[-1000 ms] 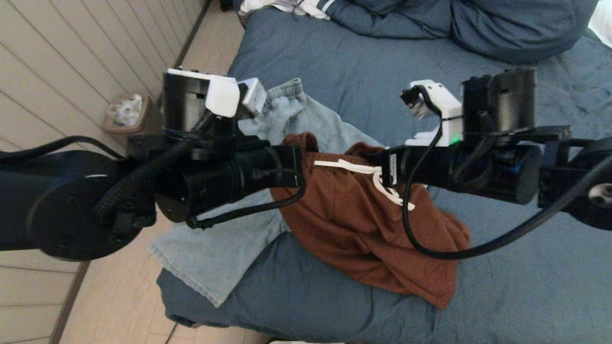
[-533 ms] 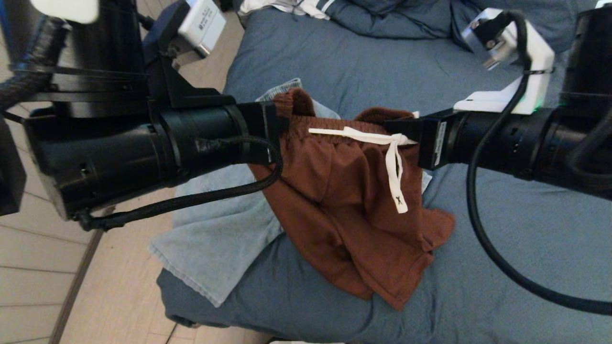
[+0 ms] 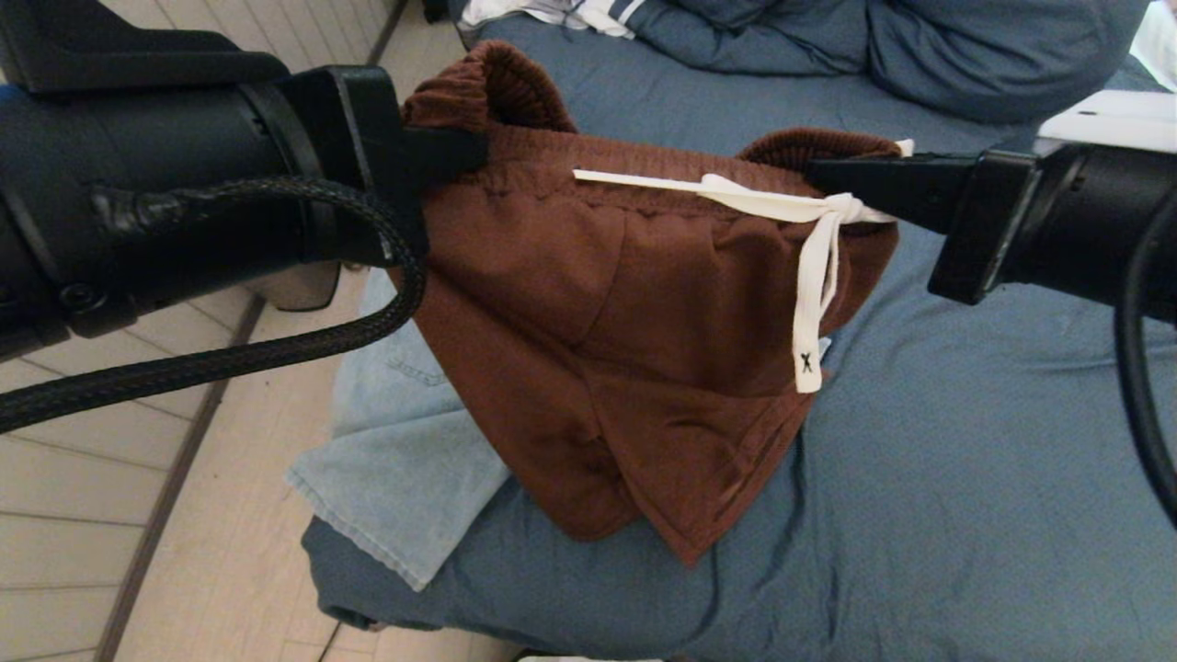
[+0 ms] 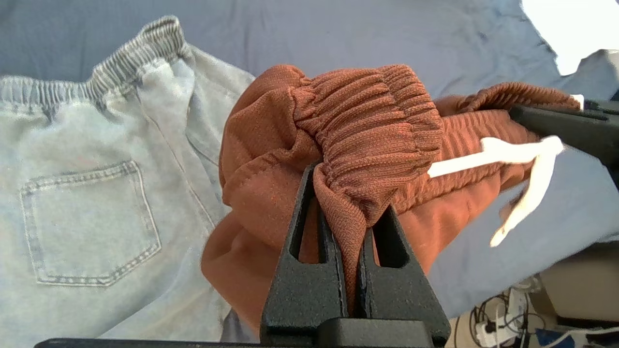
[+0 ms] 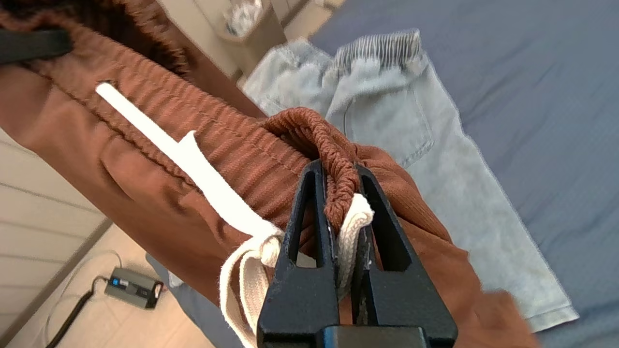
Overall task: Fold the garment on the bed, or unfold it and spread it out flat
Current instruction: Unford the brown shorts
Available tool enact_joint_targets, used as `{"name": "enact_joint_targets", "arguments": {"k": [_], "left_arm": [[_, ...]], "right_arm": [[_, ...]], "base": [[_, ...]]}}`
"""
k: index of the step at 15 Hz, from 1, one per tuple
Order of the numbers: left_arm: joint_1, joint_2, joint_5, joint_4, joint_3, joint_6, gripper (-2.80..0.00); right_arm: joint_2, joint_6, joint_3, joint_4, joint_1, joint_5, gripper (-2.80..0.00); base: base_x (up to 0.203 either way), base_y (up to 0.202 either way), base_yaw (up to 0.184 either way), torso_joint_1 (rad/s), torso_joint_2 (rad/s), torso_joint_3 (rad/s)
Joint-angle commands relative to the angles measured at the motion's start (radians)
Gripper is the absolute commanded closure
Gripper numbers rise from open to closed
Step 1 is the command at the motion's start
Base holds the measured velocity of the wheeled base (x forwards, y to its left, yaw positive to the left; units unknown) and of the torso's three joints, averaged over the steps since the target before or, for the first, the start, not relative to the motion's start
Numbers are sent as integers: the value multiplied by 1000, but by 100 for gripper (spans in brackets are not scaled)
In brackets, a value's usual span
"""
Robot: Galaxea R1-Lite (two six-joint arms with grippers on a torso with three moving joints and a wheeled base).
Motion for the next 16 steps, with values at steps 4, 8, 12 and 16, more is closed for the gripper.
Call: {"name": "enact_joint_targets", "arguments": {"k": [4, 8, 12, 16], "left_arm": [[-46, -67, 5, 28, -2, 8, 0], [-59, -70, 6, 32, -2, 8, 0], [-95, -122, 73, 31, -11, 61, 0], [-122, -166, 119, 35, -28, 98, 0]], "right_arm": [[-68, -11, 16, 0, 71, -3, 0], [-71, -11, 17, -1, 74, -2, 0], [-90, -10, 13, -2, 76, -1, 0], [-110, -9, 8, -1, 103, -3, 0]], "base": [[0, 0, 0, 0, 0, 0], [0, 0, 0, 0, 0, 0], [0, 0, 0, 0, 0, 0], [0, 0, 0, 0, 0, 0]]}}
